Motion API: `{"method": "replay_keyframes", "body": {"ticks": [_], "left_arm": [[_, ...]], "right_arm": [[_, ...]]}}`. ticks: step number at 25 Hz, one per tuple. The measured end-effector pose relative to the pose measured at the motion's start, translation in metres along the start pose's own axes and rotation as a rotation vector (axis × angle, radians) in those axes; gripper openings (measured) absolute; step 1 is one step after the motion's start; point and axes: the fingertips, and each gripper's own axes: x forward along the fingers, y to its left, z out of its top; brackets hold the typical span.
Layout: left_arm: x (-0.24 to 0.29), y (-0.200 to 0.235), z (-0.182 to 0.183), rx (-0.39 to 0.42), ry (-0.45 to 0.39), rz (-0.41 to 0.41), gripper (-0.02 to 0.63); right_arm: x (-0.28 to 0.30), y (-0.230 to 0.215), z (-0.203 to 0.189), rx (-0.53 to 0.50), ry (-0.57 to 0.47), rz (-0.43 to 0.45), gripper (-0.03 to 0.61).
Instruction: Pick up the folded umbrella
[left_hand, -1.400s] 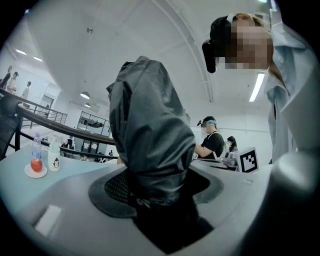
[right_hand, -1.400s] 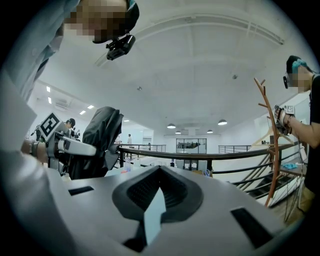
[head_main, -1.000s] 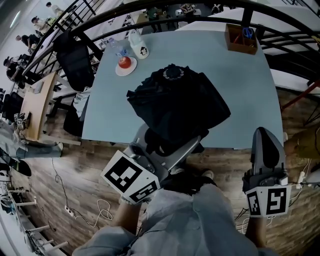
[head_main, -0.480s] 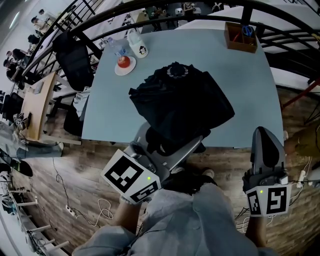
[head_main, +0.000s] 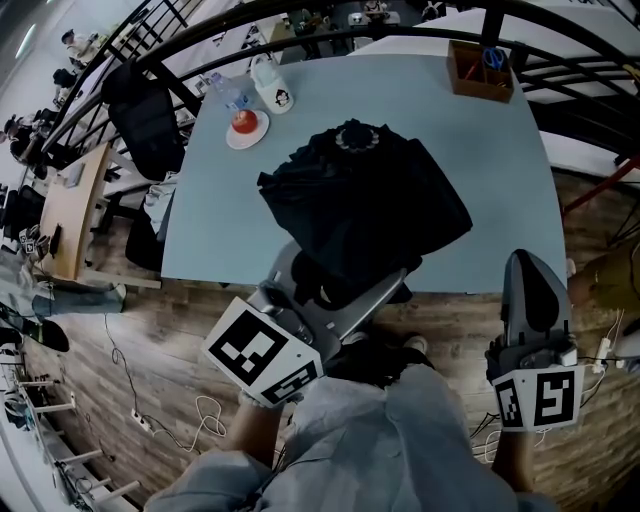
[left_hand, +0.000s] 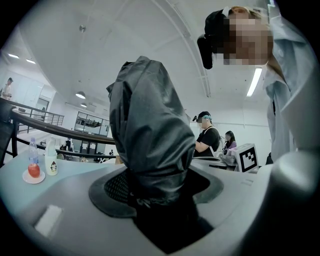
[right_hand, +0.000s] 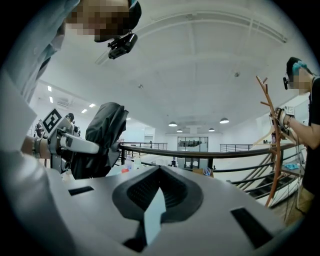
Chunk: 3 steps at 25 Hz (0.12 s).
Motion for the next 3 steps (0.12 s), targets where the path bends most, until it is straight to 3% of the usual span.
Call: {"method": "replay_keyframes", "body": {"ticks": [3], "left_arm": [[0.0004, 0.0018, -0.0016, 0.004, 0.005, 0.004, 0.288]], "right_arm": [[0.0022, 0.0014, -0.0015, 0.001, 0.001, 0.007, -0.003]]}}
